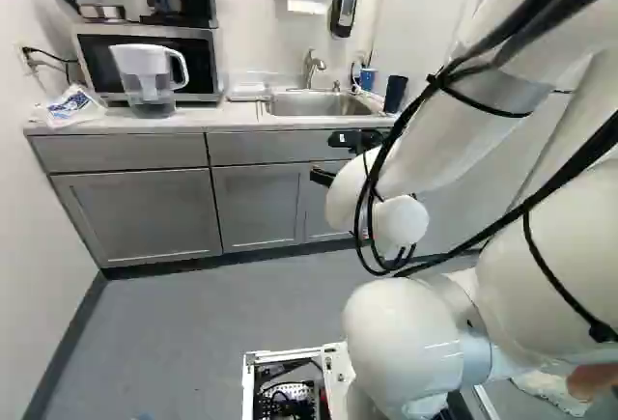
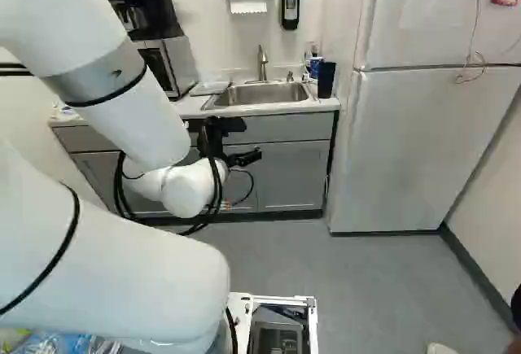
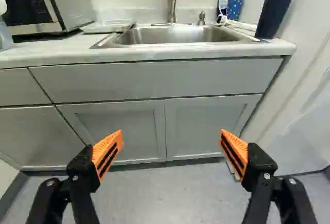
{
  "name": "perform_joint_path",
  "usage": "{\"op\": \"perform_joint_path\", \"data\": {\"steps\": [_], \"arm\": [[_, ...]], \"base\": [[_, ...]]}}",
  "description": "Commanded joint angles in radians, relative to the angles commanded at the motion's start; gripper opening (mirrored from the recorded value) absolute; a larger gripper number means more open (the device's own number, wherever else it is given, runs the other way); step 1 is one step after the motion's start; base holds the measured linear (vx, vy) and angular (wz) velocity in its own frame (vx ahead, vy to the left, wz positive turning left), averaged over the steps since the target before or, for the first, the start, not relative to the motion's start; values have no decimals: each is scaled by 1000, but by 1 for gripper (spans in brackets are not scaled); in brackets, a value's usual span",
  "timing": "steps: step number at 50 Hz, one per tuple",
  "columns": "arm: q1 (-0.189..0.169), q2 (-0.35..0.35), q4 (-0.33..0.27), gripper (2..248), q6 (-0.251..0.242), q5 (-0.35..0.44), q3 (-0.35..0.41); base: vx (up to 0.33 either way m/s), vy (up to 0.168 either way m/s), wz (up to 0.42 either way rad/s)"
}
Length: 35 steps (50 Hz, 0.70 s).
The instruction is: Rinse the cup and place it in the tray
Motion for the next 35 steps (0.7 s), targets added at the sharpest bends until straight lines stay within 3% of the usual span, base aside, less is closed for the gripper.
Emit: {"op": "perform_joint_path", "data": {"steps": [35], "arm": [[0, 0, 0, 247, 0, 0, 0]], "base": [[0, 0, 0]]}}
